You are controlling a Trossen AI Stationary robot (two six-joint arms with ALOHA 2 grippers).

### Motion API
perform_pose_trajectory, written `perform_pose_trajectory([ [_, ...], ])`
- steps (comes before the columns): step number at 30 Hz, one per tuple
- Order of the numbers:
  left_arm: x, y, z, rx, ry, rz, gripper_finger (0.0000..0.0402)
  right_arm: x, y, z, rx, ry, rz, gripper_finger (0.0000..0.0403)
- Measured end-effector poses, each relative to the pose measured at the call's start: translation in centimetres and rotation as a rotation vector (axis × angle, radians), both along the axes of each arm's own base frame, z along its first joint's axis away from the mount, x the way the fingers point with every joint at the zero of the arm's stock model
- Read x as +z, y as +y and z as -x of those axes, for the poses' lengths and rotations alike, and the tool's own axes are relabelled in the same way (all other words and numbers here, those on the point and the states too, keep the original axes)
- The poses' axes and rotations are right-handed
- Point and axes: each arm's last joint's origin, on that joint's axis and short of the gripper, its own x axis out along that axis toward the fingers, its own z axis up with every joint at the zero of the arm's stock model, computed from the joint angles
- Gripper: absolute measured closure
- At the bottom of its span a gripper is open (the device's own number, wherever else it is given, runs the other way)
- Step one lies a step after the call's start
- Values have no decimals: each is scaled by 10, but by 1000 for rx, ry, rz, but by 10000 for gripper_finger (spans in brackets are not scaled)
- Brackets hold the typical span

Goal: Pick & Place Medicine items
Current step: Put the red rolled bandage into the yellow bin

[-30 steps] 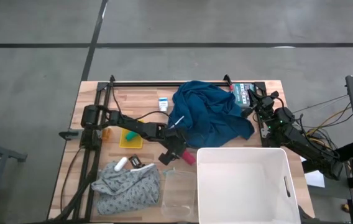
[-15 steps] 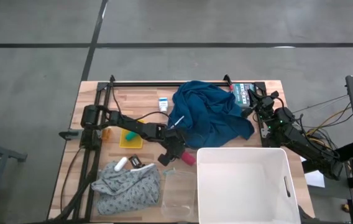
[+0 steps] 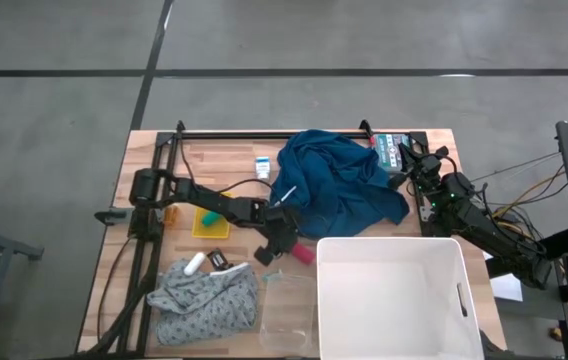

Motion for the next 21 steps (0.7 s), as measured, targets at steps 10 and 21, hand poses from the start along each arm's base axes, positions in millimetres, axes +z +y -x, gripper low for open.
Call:
perform_pose_trajectory([
  [10, 24, 0, 4, 29, -39, 20, 229, 0, 0, 0, 0, 0, 0, 394],
  [21, 40, 1, 11, 150, -22, 38, 229, 0, 0, 0, 0, -1, 0, 394],
])
